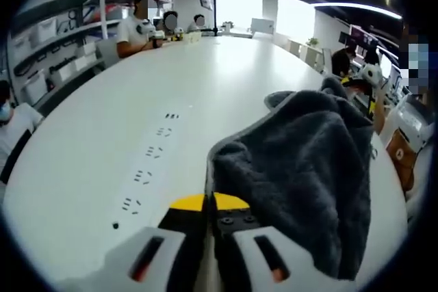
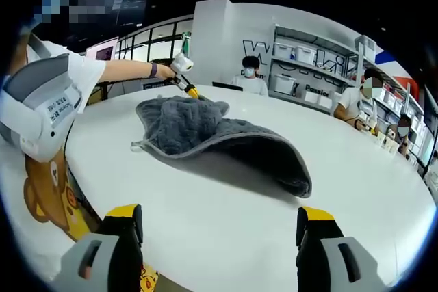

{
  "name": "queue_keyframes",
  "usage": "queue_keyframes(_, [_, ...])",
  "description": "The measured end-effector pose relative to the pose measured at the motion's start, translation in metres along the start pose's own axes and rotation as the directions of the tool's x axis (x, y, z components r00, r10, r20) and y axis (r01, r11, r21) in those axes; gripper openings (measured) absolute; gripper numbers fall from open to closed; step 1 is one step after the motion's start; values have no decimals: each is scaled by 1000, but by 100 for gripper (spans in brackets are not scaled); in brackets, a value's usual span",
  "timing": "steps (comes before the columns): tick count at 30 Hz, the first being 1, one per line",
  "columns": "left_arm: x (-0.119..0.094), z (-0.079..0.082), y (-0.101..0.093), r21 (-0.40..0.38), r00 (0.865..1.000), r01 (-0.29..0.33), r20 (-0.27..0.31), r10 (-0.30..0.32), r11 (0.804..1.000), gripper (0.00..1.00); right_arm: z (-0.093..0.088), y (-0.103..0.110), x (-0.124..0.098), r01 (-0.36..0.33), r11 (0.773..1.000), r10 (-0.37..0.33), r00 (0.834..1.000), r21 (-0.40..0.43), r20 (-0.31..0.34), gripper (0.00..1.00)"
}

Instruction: Fold the towel on the table until its edges align and the towel forms a compact rectangular stack.

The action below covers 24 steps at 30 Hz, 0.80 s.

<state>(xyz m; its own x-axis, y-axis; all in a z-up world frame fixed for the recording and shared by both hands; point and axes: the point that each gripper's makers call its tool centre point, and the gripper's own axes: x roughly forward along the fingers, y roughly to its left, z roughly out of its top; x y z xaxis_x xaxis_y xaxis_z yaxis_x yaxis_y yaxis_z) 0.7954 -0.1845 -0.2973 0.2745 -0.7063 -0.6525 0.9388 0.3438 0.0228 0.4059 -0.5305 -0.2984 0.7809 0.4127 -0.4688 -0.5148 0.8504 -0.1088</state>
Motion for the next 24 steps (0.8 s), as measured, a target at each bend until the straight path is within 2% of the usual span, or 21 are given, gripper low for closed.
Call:
queue_keyframes(4, [-5,2,-1,5,1000,-7,4,7,1000,4,2,2,-3,-2,1000,2,1000,-3,7,97])
queue_keyframes(5, [-15,4,1,5,1000,-22,10,22,1000,4,2,2,-3,-1,1000,1,1000,-4,8,97])
queue_keyframes(8, [-24,6,3,9,999,-38,14,38,999,4,2,3,-3,-1,1000,1,1000,-6,8,97])
queue_keyframes(24, [-59,17,15,32,995,-100,20,100,994,3,7,7,-2,-10,1000,10,1000,-22,12,97])
